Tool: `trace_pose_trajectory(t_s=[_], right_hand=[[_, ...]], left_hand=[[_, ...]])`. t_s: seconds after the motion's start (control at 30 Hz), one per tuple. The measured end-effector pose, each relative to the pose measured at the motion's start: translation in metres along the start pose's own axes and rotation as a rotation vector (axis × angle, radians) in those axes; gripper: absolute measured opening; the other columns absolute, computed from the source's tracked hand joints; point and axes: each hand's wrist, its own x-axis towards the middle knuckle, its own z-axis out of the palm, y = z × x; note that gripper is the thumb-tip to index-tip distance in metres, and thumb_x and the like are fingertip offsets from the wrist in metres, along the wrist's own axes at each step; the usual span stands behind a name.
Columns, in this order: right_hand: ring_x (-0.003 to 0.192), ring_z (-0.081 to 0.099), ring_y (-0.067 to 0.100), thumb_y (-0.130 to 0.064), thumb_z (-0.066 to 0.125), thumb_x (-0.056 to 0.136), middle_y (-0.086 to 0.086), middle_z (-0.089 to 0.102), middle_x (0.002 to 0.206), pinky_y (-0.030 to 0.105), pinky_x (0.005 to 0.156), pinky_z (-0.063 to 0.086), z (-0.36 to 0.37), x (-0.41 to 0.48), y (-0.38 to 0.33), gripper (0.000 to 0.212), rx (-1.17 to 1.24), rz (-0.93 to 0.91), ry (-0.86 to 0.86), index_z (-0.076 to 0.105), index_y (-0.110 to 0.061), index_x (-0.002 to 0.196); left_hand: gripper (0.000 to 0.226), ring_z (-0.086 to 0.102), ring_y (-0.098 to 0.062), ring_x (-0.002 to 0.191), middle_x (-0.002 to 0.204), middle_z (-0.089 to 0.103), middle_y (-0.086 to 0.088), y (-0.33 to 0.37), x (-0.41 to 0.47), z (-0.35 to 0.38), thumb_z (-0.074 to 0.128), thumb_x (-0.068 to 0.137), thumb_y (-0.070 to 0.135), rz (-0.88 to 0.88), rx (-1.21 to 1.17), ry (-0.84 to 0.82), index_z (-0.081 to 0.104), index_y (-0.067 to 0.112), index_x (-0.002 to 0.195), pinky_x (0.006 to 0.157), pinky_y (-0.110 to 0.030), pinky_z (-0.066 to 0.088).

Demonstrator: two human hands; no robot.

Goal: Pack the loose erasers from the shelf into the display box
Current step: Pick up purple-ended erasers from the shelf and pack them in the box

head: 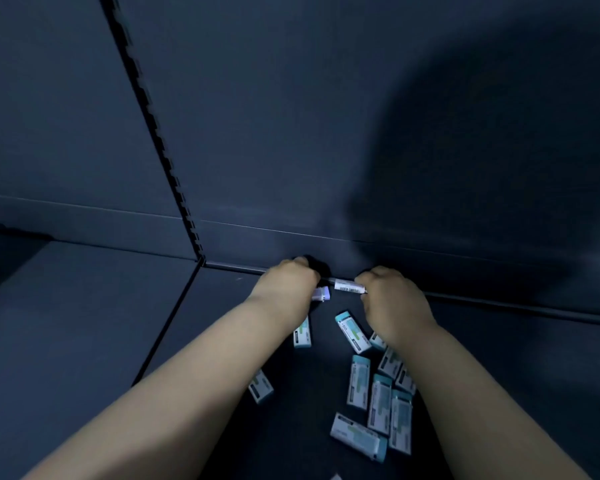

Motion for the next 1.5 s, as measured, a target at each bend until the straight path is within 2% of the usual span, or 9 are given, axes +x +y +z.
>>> trace_pose_trajectory(t_s=[0.2, 0.33, 0.47, 0.53, 0.7, 0.87, 1.0, 1.2, 1.5], right_hand=[[0.103, 0.050, 0.024, -0.018, 0.045, 0.090, 0.003, 0.056, 0.112, 0.028, 0.076, 0.035, -0.006, 0.002, 0.003, 0.027, 0.001, -0.057, 0.039, 0.056, -0.018, 0.115], [0.095, 0.056, 0.013, -0.020, 0.052, 0.090, -0.001, 0.058, 0.103, 0.026, 0.082, 0.044, -0.019, -0.003, -0.002, 0.027, 0.464, 0.035, 0.120, 0.054, -0.019, 0.117], [0.077, 0.052, -0.014, -0.015, 0.061, 0.086, -0.013, 0.056, 0.084, 0.000, 0.068, 0.037, -0.031, -0.014, -0.010, 0.018, 0.806, 0.129, 0.225, 0.052, -0.028, 0.096], [0.076, 0.057, -0.008, -0.016, 0.061, 0.086, -0.012, 0.059, 0.083, 0.004, 0.068, 0.044, -0.037, -0.020, -0.016, 0.018, 0.946, 0.155, 0.249, 0.053, -0.031, 0.087], [0.052, 0.059, 0.004, -0.014, 0.055, 0.090, -0.002, 0.063, 0.080, 0.011, 0.052, 0.045, -0.050, -0.037, -0.034, 0.014, 1.098, 0.136, 0.053, 0.062, -0.024, 0.085], [0.059, 0.054, -0.012, -0.019, 0.058, 0.089, -0.010, 0.065, 0.088, 0.006, 0.058, 0.040, -0.040, -0.055, -0.061, 0.011, 0.941, -0.007, -0.171, 0.058, -0.030, 0.085], [0.083, 0.062, 0.003, -0.021, 0.063, 0.085, -0.007, 0.068, 0.087, 0.022, 0.079, 0.049, -0.027, -0.070, -0.086, 0.014, 0.827, -0.099, -0.313, 0.059, -0.029, 0.074], [0.077, 0.061, 0.003, -0.020, 0.065, 0.082, -0.010, 0.066, 0.078, 0.023, 0.076, 0.049, -0.010, -0.089, -0.112, 0.020, 0.665, -0.240, -0.514, 0.061, -0.032, 0.066], [0.076, 0.057, 0.006, -0.040, 0.069, 0.077, -0.009, 0.057, 0.085, 0.020, 0.073, 0.046, -0.019, -0.111, -0.107, 0.017, 0.491, -0.160, -0.217, 0.066, -0.024, 0.081]], left_hand=[[0.024, 0.048, -0.028, 0.109, 0.118, 0.044, -0.006, 0.002, 0.010, 0.000, 0.056, 0.089, 0.019, -0.032, -0.010, -0.006, 0.061, 0.017, 0.113, 0.087, -0.036, 0.046], [0.025, 0.050, -0.029, 0.108, 0.115, 0.051, -0.009, 0.004, 0.007, -0.002, 0.054, 0.090, 0.020, -0.047, -0.124, 0.019, 0.053, 0.015, 0.114, 0.083, -0.033, 0.044], [0.025, 0.053, -0.028, 0.101, 0.111, 0.054, -0.009, 0.003, -0.007, -0.007, 0.055, 0.090, 0.026, -0.087, -0.276, 0.099, 0.050, 0.015, 0.112, 0.071, -0.026, 0.036], [0.033, 0.055, -0.023, 0.097, 0.110, 0.055, -0.005, -0.001, -0.019, -0.010, 0.058, 0.088, 0.026, -0.103, -0.391, 0.140, 0.048, 0.018, 0.119, 0.072, -0.024, 0.039], [0.045, 0.056, -0.003, 0.074, 0.082, 0.059, 0.011, -0.013, -0.064, -0.014, 0.064, 0.085, 0.024, -0.130, -0.758, 0.189, 0.048, 0.032, 0.126, 0.062, -0.004, 0.038], [0.037, 0.058, -0.005, 0.070, 0.077, 0.063, 0.011, -0.026, -0.116, -0.007, 0.066, 0.083, 0.024, -0.205, -0.921, 0.166, 0.057, 0.034, 0.117, 0.073, -0.019, 0.047], [0.024, 0.059, 0.000, 0.068, 0.078, 0.064, 0.012, -0.032, -0.151, -0.002, 0.067, 0.080, 0.024, -0.266, -0.828, 0.168, 0.057, 0.035, 0.099, 0.065, -0.010, 0.044], [0.028, 0.052, -0.007, 0.081, 0.098, 0.049, 0.007, -0.025, -0.180, 0.015, 0.060, 0.082, 0.031, -0.393, -0.436, 0.000, 0.050, 0.023, 0.107, 0.058, -0.014, 0.035], [0.033, 0.057, -0.016, 0.102, 0.112, 0.057, 0.006, -0.039, -0.202, 0.014, 0.041, 0.092, 0.053, -0.316, -0.037, 0.048, 0.053, 0.028, 0.109, 0.070, -0.024, 0.040]])
